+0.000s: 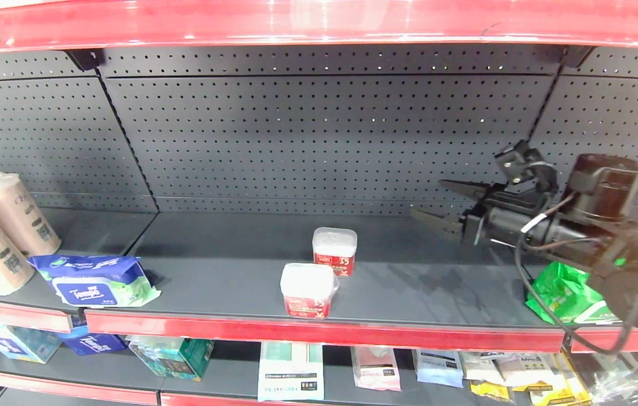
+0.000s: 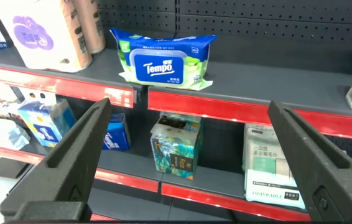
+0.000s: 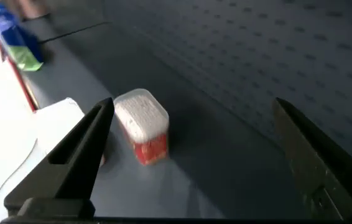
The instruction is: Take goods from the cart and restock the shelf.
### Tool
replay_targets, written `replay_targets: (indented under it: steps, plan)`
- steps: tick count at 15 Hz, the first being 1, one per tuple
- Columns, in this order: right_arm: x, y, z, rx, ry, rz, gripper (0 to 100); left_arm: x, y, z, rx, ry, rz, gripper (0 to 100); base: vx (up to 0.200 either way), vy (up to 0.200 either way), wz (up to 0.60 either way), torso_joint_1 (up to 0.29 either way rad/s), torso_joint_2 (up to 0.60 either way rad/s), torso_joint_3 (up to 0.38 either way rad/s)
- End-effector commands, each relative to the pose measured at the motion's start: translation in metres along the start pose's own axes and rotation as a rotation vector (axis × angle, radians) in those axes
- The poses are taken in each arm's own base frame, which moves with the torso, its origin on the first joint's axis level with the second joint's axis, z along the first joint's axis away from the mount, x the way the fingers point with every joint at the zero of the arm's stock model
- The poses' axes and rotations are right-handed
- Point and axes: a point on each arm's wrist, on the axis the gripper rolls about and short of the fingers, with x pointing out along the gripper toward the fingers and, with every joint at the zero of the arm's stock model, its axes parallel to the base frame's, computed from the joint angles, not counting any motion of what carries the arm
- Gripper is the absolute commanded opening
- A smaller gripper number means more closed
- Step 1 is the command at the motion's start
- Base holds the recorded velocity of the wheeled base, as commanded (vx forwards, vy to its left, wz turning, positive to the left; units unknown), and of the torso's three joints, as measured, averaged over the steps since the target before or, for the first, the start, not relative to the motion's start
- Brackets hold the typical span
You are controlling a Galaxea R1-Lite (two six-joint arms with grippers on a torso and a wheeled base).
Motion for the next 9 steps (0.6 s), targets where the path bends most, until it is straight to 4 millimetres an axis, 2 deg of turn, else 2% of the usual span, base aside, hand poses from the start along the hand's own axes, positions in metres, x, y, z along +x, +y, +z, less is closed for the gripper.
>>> replay_targets:
  steps: [1, 3, 4, 5, 6, 8, 9]
  plan:
    - [-0.113, 0.039, 0.025, 0.012, -0.034, -0.232, 100, 0.0, 0.0, 0.0, 0.0, 0.001, 0.002, 100, 0.0, 0.0, 0.0, 0.0, 0.0, 0.0]
    - [-0.17, 0.062, 0.015, 0.038, 0.019, -0.377, 100, 0.0, 0.0, 0.0, 0.0, 0.001, 0.001, 100, 0.0, 0.0, 0.0, 0.0, 0.0, 0.0]
    - [-0.186, 0.072, 0.011, 0.043, 0.03, -0.404, 100, 0.0, 0.0, 0.0, 0.0, 0.001, 0.001, 100, 0.0, 0.0, 0.0, 0.0, 0.0, 0.0]
    - [-0.223, 0.101, -0.002, 0.049, 0.047, -0.486, 100, 0.0, 0.0, 0.0, 0.0, 0.001, 0.001, 100, 0.0, 0.0, 0.0, 0.0, 0.0, 0.0]
    - [-0.244, 0.12, -0.013, 0.042, 0.039, -0.524, 100, 0.0, 0.0, 0.0, 0.0, 0.001, 0.001, 100, 0.0, 0.0, 0.0, 0.0, 0.0, 0.0]
    - [-0.272, 0.15, -0.041, 0.029, 0.028, -0.526, 100, 0.0, 0.0, 0.0, 0.0, 0.001, 0.001, 100, 0.0, 0.0, 0.0, 0.0, 0.0, 0.0]
    - [-0.28, 0.158, -0.049, 0.021, 0.011, -0.529, 100, 0.0, 0.0, 0.0, 0.0, 0.001, 0.001, 100, 0.0, 0.0, 0.0, 0.0, 0.0, 0.0]
